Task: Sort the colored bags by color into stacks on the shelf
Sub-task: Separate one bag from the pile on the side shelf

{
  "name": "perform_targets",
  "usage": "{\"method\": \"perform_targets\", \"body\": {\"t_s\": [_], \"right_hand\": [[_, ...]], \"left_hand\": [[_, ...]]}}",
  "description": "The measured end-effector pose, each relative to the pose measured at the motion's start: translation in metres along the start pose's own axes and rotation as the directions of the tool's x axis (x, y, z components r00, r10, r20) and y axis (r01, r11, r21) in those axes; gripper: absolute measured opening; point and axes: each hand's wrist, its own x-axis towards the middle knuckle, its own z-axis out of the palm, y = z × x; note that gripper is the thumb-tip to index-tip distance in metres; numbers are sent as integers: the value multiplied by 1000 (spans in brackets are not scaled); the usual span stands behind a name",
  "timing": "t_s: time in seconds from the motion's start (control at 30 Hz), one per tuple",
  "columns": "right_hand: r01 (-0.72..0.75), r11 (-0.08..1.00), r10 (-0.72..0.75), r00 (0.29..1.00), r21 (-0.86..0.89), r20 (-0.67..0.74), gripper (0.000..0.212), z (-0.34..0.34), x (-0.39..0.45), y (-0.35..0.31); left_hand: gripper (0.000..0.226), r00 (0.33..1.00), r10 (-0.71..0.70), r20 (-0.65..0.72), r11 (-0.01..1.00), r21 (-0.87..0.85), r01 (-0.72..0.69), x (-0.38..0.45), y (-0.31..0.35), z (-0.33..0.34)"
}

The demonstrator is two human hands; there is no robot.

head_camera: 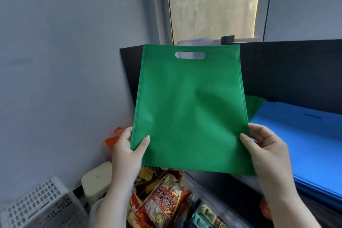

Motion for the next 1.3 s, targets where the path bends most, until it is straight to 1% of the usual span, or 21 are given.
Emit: {"method": "perform_targets", "body": {"t_s": [0.1,0.2,0.3,0.4,0.47,0.53,0.63,0.73,0.8,0.87,1.0,1.07,1.13,1.2,1.27,1.3], "right_hand": [[85,984,-90,996,-157,-23,25,11,37,8],[117,957,-131,991,-267,-33,27,16,67,18],[133,923,-164,985,-361,-55,29,16,84,26],[148,864,-212,974,-481,-81,25,15,93,30],[142,826,-229,969,-546,-95,25,13,99,34],[121,785,-233,967,-607,-108,24,12,103,37],[60,706,-203,972,-706,-121,22,12,107,44],[-24,600,-139,981,-800,-133,24,14,110,52],[-83,539,-77,986,-838,-148,29,15,110,57],[-124,508,-37,986,-852,-165,33,15,109,62],[-176,501,-12,977,-847,-211,42,17,110,67],[-192,516,-5,974,-835,-227,47,17,110,66],[-197,524,-5,972,-829,-234,50,17,110,66],[-186,504,-30,972,-843,-232,50,17,108,67],[-157,432,-81,974,-888,-212,45,20,107,68],[-134,384,-109,976,-914,-189,42,23,106,68]], "left_hand": [[29,997,65,28,995,69,-67,42,-11,24],[32,990,128,55,985,105,-134,76,-22,49],[33,985,143,94,981,119,-154,98,-32,70],[32,979,147,143,979,119,-164,115,-44,88],[23,974,147,172,977,129,-170,126,-52,99],[17,969,118,216,980,133,-149,137,-60,110],[16,951,87,295,975,169,-141,151,-75,126],[22,932,92,350,936,288,-200,160,-93,139],[31,914,58,401,925,323,-201,166,-104,145],[36,892,20,451,918,345,-195,172,-113,150],[39,884,8,468,908,366,-202,182,-122,154],[40,863,18,505,907,354,-227,188,-126,154],[44,830,38,557,900,341,-270,192,-129,153],[49,808,78,584,875,349,-336,195,-131,153],[51,781,171,600,817,356,-453,198,-128,154],[50,752,224,620,782,347,-518,199,-125,156]]}}
